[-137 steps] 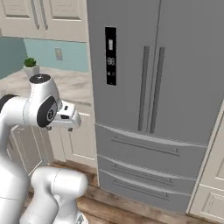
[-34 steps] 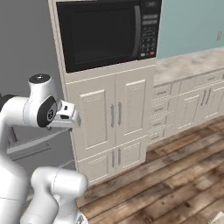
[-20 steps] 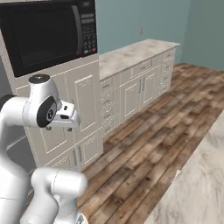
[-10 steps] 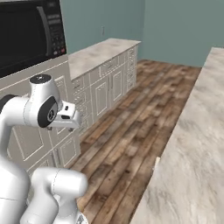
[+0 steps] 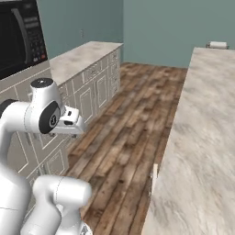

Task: Four empty soda cans are scattered around the kitchen. Gather all the cans and cluster them next to the stove for recycling.

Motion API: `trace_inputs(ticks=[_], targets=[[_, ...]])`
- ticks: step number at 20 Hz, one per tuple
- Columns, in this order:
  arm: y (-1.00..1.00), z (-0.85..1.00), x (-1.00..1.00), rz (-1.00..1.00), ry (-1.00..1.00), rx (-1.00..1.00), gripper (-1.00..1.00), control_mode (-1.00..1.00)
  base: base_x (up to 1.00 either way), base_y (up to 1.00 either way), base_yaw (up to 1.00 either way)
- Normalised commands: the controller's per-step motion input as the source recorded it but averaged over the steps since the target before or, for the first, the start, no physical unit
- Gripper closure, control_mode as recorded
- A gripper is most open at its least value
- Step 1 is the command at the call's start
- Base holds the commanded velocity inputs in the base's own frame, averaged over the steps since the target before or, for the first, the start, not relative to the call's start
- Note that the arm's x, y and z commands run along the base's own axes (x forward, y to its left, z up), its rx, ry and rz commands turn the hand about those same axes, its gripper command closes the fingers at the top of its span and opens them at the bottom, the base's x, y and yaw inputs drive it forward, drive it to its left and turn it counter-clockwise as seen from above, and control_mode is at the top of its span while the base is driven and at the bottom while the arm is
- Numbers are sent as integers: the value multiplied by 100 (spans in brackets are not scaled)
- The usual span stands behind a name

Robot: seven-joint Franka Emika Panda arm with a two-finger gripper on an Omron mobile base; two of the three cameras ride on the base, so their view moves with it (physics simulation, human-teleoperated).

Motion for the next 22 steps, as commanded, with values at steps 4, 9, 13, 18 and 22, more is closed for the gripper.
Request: trace_inputs(ticks=[4,9,13,18,22], targets=[[0,0,0,0,0,0,-100,100,62,1,-25],[0,0,0,0,0,0,-100,100,64,0,-24],[0,0,0,0,0,0,-100,100,55,-1,-25],[0,0,0,0,0,0,-100,100,23,-41,-26],[0,0,0,0,0,0,-100,100,1,-61,-21]])
